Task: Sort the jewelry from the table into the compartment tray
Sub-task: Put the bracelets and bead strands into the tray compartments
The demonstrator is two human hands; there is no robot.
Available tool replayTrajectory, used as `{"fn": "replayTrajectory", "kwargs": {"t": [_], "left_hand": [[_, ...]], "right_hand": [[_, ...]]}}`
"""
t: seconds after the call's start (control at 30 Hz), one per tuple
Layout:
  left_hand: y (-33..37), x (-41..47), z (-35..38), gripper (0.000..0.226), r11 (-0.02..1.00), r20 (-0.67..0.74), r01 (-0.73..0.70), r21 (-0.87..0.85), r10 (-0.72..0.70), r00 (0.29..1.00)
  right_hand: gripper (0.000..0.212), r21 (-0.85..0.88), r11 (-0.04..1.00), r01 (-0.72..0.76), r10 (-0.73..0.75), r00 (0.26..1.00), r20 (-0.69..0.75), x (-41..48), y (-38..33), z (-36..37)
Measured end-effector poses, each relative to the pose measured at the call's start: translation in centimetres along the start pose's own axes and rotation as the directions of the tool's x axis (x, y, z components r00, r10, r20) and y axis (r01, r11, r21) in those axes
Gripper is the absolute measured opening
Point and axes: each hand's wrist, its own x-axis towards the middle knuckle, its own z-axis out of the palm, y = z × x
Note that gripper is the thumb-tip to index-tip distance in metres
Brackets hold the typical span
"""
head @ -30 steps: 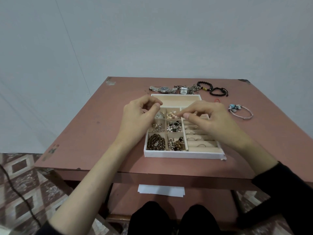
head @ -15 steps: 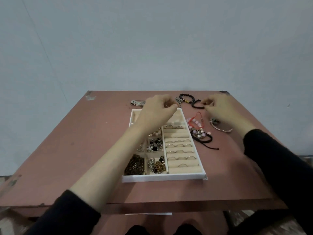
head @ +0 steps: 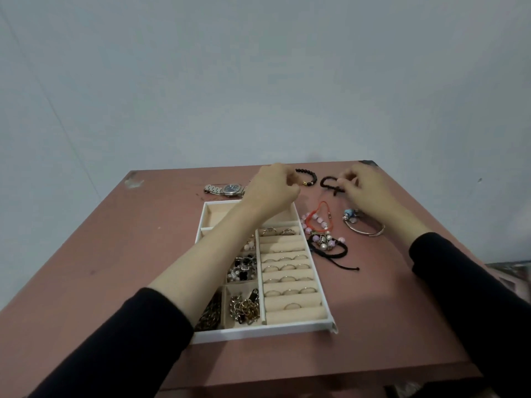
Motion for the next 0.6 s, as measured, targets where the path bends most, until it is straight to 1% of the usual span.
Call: {"fn": "replayTrajectory", "kwargs": {"t": [0.03,0.07,0.1,0.13,0.17,0.2,0.27,0.37,0.43,0.53,0.6], "left_hand": [[-0.1,0.6,0.3,0.024,0.999,0.011,-0.004,0.035,0.004,1.0],[-0.1,1.3,0.6,0.026,0.997,0.024,-0.006,0.071,0.005,1.0],[-0.1,2.0,0.9,0.029,0.995,0.038,-0.005,0.103,0.001,0.999],[-0.1,2.6,1.1,0.032,0.991,0.052,-0.003,0.134,-0.004,0.999],[-0.1,3.3,1.4,0.034,0.985,0.07,-0.005,0.171,-0.007,0.998],[-0.1,3.9,1.8,0.037,0.976,0.091,-0.012,0.219,-0.008,0.996],[-0.1,5.0,2.5,0.041,0.94,0.142,-0.033,0.339,-0.016,0.99],[0.1,5.8,3.9,0.037,0.855,0.221,-0.106,0.508,-0.011,0.975],[0.4,6.0,4.6,0.035,0.8,0.251,-0.159,0.578,0.011,0.968],[1.1,6.3,5.0,0.031,0.753,0.198,-0.174,0.634,0.059,0.978],[1.5,6.4,5.2,0.028,0.747,0.151,-0.163,0.645,0.085,0.985]], "right_hand": [[0.006,0.187,0.979,-0.077,0.088,0.995,-0.052,0.0,-0.1,-0.1],[0.005,0.369,0.919,-0.14,0.18,0.981,-0.076,0.0,-0.2,-0.1],[0.006,0.53,0.828,-0.183,0.26,0.963,-0.075,0.0,-0.3,-0.1],[0.009,0.654,0.728,-0.205,0.318,0.946,-0.057,0.0,-0.3,-0.1],[0.011,0.738,0.641,-0.209,0.351,0.936,-0.04,-0.1,-0.4,-0.1],[0.013,0.79,0.579,-0.203,0.368,0.929,-0.031,-0.1,-0.5,-0.1],[0.012,0.829,0.529,-0.182,0.372,0.928,-0.033,-0.2,-0.5,-0.1],[0.011,0.838,0.526,-0.147,0.364,0.929,-0.065,-0.1,-0.7,-0.3],[0.01,0.849,0.511,-0.135,0.363,0.929,-0.071,-0.1,-0.8,-0.5],[0.01,0.865,0.487,-0.12,0.355,0.932,-0.071,0.0,-1.0,-0.8],[0.011,0.865,0.489,-0.116,0.35,0.934,-0.073,-0.1,-1.1,-0.9]]}}
